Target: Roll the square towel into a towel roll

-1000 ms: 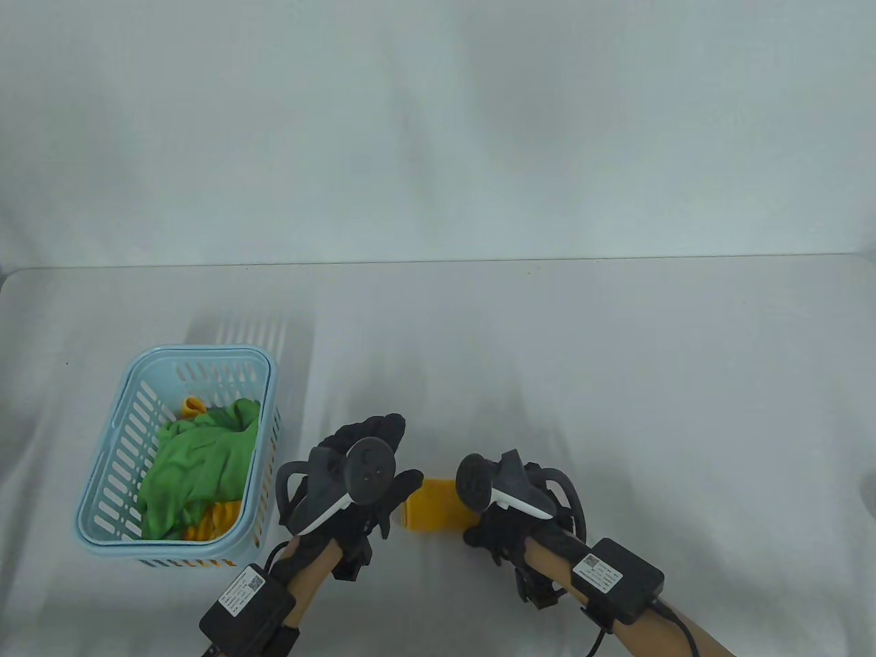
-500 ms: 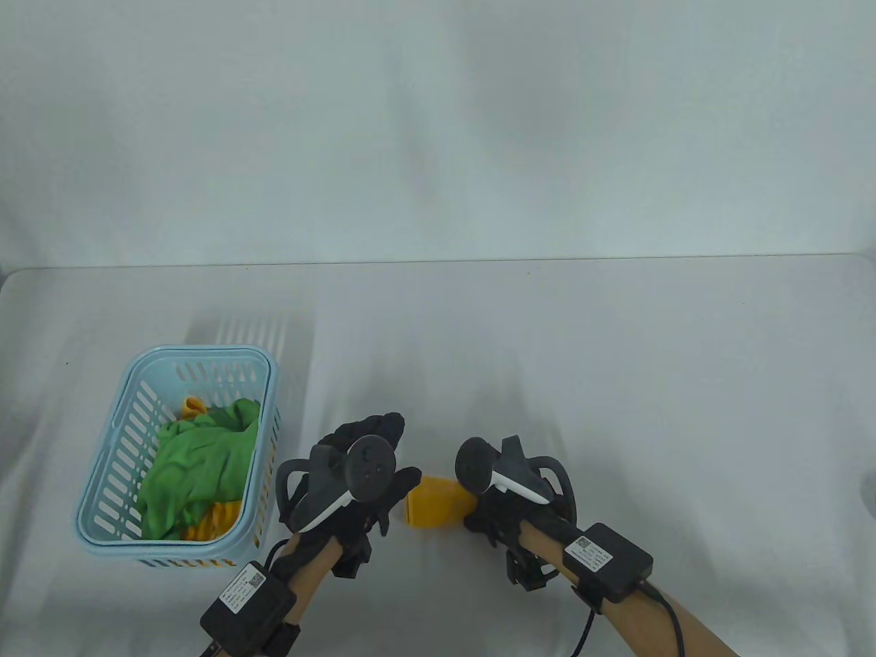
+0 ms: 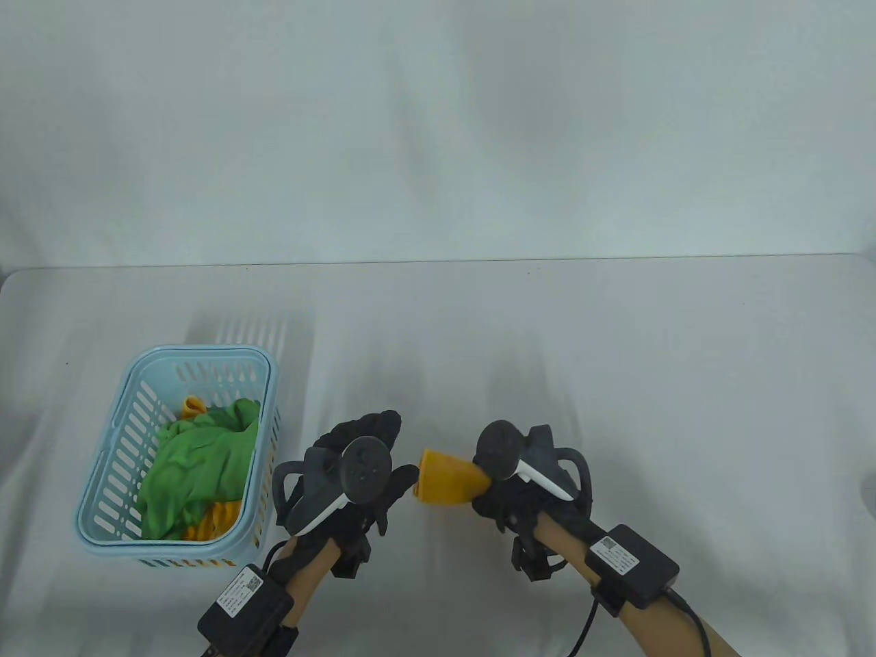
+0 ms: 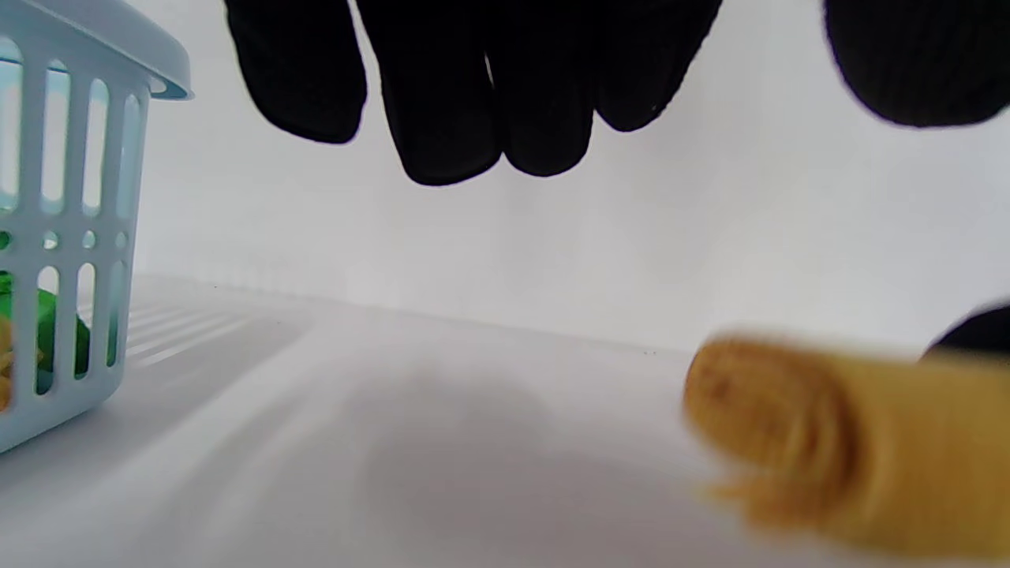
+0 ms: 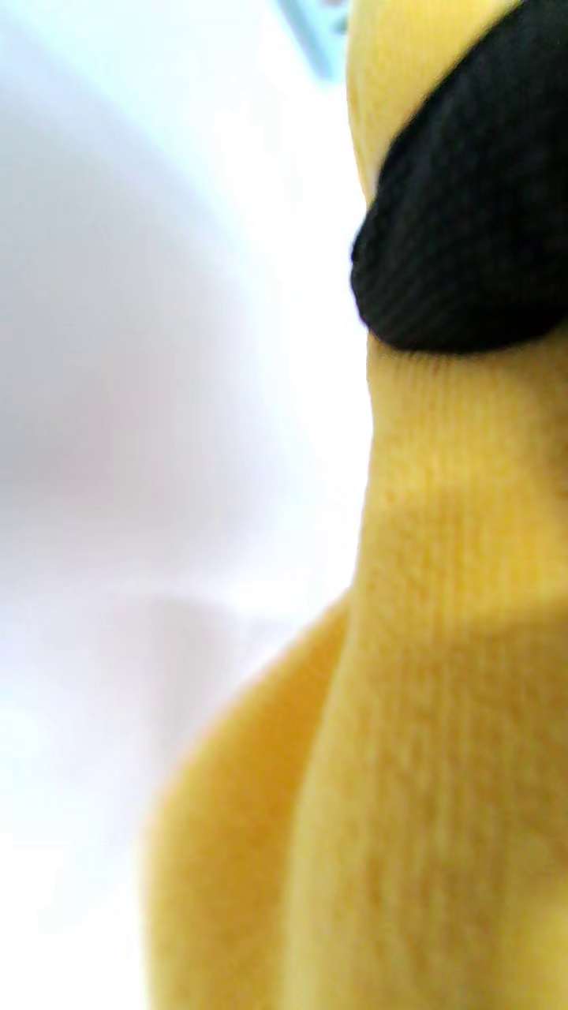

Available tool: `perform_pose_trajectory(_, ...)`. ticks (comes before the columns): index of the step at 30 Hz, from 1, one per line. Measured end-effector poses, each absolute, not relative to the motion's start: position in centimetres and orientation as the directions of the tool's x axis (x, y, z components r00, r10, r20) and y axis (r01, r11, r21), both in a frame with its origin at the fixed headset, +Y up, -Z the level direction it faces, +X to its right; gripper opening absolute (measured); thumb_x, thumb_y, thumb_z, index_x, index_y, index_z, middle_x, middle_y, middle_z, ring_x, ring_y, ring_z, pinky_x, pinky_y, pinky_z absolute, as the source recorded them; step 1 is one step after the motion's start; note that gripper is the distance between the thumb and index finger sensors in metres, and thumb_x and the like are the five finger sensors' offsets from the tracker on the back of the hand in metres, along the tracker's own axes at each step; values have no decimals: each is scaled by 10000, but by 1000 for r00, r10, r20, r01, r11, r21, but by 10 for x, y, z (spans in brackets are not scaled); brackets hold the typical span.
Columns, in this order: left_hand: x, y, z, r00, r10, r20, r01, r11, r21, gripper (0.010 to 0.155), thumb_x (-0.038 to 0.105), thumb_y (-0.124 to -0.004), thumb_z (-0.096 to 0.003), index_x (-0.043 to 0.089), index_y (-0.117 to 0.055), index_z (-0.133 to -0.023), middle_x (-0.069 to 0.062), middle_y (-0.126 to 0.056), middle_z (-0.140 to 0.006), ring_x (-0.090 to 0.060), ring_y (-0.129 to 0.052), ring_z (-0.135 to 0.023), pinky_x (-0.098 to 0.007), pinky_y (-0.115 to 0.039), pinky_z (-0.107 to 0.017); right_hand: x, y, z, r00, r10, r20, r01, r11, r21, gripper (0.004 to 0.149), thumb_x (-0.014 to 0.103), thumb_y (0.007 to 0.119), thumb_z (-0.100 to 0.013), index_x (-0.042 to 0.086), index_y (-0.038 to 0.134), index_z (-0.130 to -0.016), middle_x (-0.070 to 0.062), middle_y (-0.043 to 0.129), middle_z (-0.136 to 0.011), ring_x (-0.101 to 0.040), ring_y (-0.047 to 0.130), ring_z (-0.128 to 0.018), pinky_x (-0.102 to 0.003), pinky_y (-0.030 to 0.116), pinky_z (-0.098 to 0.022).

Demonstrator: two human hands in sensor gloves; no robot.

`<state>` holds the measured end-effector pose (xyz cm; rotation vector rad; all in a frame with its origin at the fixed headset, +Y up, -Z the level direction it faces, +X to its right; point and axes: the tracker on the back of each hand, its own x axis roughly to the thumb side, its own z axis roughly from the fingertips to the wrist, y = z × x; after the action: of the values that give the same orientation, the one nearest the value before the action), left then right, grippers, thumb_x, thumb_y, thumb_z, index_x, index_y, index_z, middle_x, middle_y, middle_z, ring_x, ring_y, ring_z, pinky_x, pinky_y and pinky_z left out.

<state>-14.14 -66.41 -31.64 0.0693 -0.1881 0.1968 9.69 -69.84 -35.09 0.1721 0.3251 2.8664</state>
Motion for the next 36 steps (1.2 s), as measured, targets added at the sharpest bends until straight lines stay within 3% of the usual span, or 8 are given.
perform_pose_trajectory(6,-143,-663,-315,965,185,183,-200,978,66,837,643,-737,-324,309,-530,-1063,15,-654,-1097,-315,-753,-996,-569,-635,-728,169,-635,-378,-955,287,-81,-290,-957,24,659,469,930,-242,295,695,-833,37,731,-827,-275,715,-797,-561,552,-701)
perform_pose_trajectory(11,-145,-660,-314,965,193,178,-212,973,91,846,652,-731,-323,310,-519,-1067,13,-642,-1104,-317,-743,-1003,-571,-631,-731,245,-618,-411,-935,220,-276,-198,-974,-107,659,446,924,-263,321,660,-854,53,687,-868,-267,669,-848,-566,516,-718)
perform_pose_trajectory(16,-146,-662,-315,966,198,166,-214,974,80,843,652,-729,-324,312,-519,-1066,15,-641,-1104,-317,-745,-1002,-571,-631,-731,311,-638,-430,-863,132,-487,-79,-989,-127,659,433,908,-286,367,614,-872,84,629,-917,-252,612,-907,-571,471,-742)
perform_pose_trajectory(22,-143,-665,-316,964,207,166,-220,974,59,841,651,-727,-326,311,-519,-1067,16,-644,-1102,-317,-744,-1002,-569,-632,-731,366,-688,-443,-740,127,-660,-92,-992,-87,657,429,902,-296,417,588,-872,121,599,-945,-228,574,-953,-568,435,-767)
perform_pose_trajectory(30,-140,-673,-322,968,189,163,-195,980,24,838,648,-727,-327,310,-522,-1066,16,-647,-1100,-317,-745,-1002,-570,-632,-730,373,-736,-461,-722,61,-690,-105,-994,22,659,440,900,-294,413,582,-870,125,606,-939,-220,593,-947,-565,452,-764)
perform_pose_trajectory(36,-139,-676,-323,970,183,159,-186,982,6,837,645,-728,-328,310,-522,-1066,16,-648,-1099,-315,-746,-1001,-570,-632,-730,371,-752,-469,-730,38,-682,-117,-991,71,691,450,899,-289,416,559,-890,126,596,-965,-221,591,-967,-572,456,-765)
